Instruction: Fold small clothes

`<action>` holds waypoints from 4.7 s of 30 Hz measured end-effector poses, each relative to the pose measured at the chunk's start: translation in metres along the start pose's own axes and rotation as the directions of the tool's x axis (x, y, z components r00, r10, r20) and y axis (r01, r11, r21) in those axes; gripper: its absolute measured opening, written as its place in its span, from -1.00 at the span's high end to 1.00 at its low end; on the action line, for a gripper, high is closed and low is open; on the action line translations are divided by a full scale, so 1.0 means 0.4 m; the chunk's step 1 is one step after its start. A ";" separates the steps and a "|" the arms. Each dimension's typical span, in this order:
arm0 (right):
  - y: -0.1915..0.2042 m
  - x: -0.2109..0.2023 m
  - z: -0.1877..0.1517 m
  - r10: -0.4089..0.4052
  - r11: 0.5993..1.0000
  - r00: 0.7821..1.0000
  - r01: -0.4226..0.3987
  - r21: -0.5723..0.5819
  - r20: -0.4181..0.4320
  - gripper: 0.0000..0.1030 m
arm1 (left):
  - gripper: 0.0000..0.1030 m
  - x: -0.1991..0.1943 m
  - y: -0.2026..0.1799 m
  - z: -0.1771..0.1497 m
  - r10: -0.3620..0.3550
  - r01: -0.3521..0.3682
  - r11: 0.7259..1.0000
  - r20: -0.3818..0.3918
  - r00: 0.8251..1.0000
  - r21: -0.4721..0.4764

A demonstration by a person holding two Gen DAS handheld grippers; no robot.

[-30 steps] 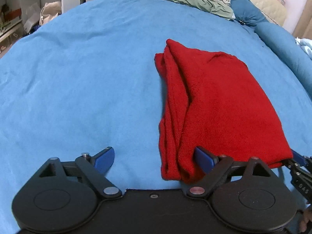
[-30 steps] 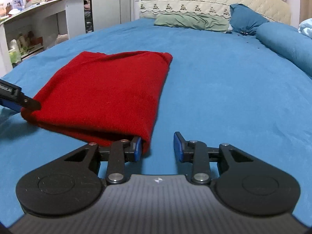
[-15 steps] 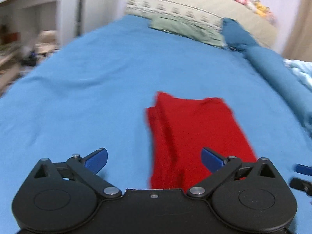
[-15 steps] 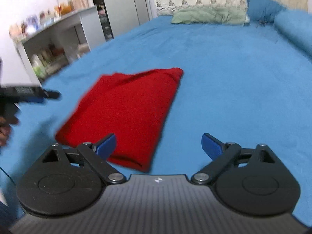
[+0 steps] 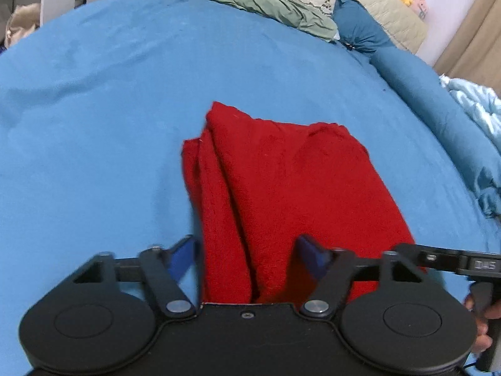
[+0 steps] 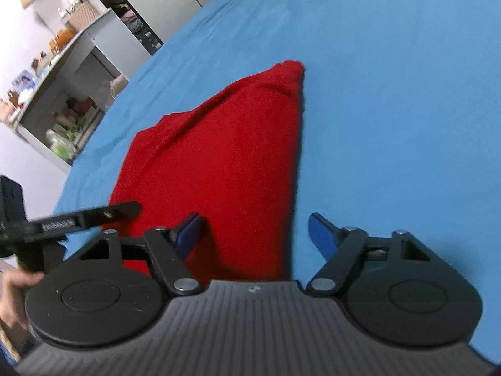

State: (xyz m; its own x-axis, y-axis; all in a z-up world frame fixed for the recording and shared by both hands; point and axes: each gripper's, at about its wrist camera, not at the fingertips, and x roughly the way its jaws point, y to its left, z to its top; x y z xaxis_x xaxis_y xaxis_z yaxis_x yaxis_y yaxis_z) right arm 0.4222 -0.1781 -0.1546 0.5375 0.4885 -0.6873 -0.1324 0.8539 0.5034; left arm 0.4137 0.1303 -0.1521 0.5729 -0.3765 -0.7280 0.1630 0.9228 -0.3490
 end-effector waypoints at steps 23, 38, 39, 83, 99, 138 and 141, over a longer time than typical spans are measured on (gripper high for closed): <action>-0.077 -0.595 -0.257 -0.004 0.993 0.990 0.021 -0.116 0.144 0.27 | 0.50 -0.275 -0.444 -0.322 -0.141 0.131 0.979 0.056 0.988 0.154; -0.158 -0.561 -0.377 -0.137 0.986 0.980 0.148 -0.073 0.142 -0.35 | -0.11 -0.216 -0.519 -0.427 0.077 -0.088 0.976 0.062 0.995 0.200; -0.153 -0.569 -0.375 -0.149 0.983 0.975 0.164 -0.080 0.166 -0.44 | -0.37 -0.227 -0.511 -0.429 0.096 -0.110 0.973 0.080 0.992 0.204; 0.189 -0.993 -0.609 -0.446 0.873 0.873 0.473 -0.117 0.198 -1.00 | -1.00 -0.723 -0.660 -0.630 0.276 -0.325 0.918 0.220 0.936 0.227; 0.180 -1.000 -0.664 -0.479 0.864 0.861 0.497 -0.083 0.173 -1.00 | -1.00 -0.731 -0.674 -0.669 0.260 -0.317 0.911 0.229 0.938 0.265; 0.182 -1.001 -0.661 -0.481 0.862 0.859 0.500 -0.086 0.172 -1.00 | -1.00 -0.736 -0.665 -0.672 0.245 -0.306 0.915 0.239 0.940 0.263; 0.183 -1.000 -0.662 -0.480 0.863 0.860 0.498 -0.084 0.171 -1.00 | -1.00 -0.735 -0.666 -0.672 0.246 -0.306 0.915 0.239 0.939 0.262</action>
State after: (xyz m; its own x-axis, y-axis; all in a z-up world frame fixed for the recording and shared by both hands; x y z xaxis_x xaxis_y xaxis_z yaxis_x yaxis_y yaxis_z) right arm -0.0229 -0.2635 0.0186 0.6688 -0.0201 -0.7431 0.0836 0.9953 0.0484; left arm -0.0143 -0.0266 -0.0036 0.7700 -0.1075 -0.6289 0.1844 0.9811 0.0580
